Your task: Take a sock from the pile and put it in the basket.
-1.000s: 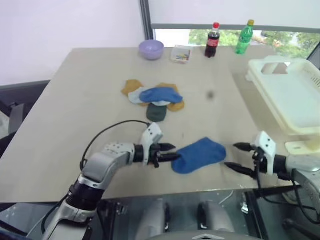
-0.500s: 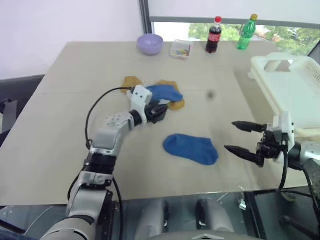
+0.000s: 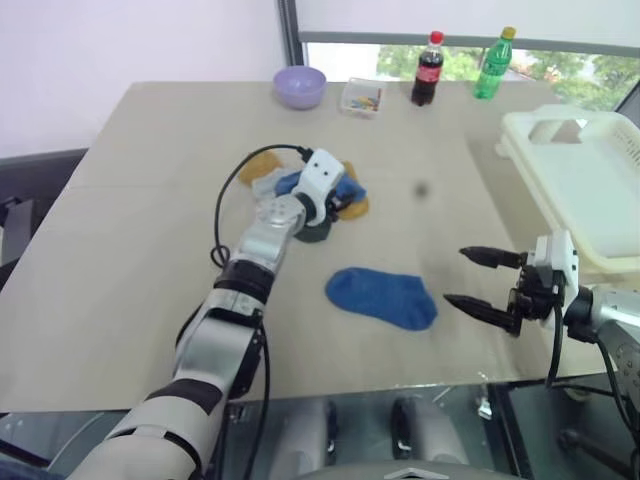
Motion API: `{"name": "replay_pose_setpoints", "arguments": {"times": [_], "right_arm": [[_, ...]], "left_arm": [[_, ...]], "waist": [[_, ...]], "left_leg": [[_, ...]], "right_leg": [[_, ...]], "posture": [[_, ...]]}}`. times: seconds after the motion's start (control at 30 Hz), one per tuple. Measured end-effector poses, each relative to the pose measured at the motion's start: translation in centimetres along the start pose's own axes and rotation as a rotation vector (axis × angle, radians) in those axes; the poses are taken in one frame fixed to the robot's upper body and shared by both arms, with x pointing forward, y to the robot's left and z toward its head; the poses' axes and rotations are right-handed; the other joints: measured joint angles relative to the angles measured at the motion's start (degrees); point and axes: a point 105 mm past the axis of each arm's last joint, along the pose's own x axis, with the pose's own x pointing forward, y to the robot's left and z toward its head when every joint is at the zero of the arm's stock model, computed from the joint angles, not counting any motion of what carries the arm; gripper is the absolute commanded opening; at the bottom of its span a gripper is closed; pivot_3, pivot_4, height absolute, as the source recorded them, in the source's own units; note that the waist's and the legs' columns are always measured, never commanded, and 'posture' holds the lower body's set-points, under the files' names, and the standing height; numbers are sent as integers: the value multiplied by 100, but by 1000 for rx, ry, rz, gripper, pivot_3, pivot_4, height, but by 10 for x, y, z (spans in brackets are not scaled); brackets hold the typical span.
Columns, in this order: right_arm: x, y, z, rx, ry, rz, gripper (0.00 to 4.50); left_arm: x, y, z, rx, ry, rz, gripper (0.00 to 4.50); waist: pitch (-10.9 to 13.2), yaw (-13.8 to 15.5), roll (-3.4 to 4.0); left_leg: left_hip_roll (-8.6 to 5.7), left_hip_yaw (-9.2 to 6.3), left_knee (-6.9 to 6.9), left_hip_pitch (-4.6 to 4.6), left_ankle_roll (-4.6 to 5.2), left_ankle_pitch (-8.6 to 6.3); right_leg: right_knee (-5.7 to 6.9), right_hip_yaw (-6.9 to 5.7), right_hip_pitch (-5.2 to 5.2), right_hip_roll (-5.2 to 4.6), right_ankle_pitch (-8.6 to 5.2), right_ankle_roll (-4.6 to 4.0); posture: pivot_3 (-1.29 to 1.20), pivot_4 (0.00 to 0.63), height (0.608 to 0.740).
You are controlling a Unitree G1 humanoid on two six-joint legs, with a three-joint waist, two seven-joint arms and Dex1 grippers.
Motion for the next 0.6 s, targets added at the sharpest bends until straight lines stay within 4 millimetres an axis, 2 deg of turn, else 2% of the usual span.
{"name": "replay_pose_setpoints", "arguments": {"times": [0.1,0.3,0.6], "right_arm": [[-1,0,-1,1,5,-3,4500],[-1,0,-2,-9,4,-9,4500],[-1,0,-3,-5,7,-10,4500]], "left_arm": [[5,-5,-4,26,16,-11,2422],[18,-22,0,83,27,-19,2422],[20,-23,-1,79,29,-2,2422]], "waist": [[2,-8,-2],[3,9,-4],[4,-7,-5]], "left_leg": [[3,0,0,0,0,0],[1,-2,1,-1,1,-1],[5,-2,2,1,0,0]], "right_leg": [[1,0,-2,1,0,0],[2,0,0,-1,1,2],[6,0,-1,1,1,2]], "posture": [[0,150,733],[0,150,733],[0,150,733]]}}
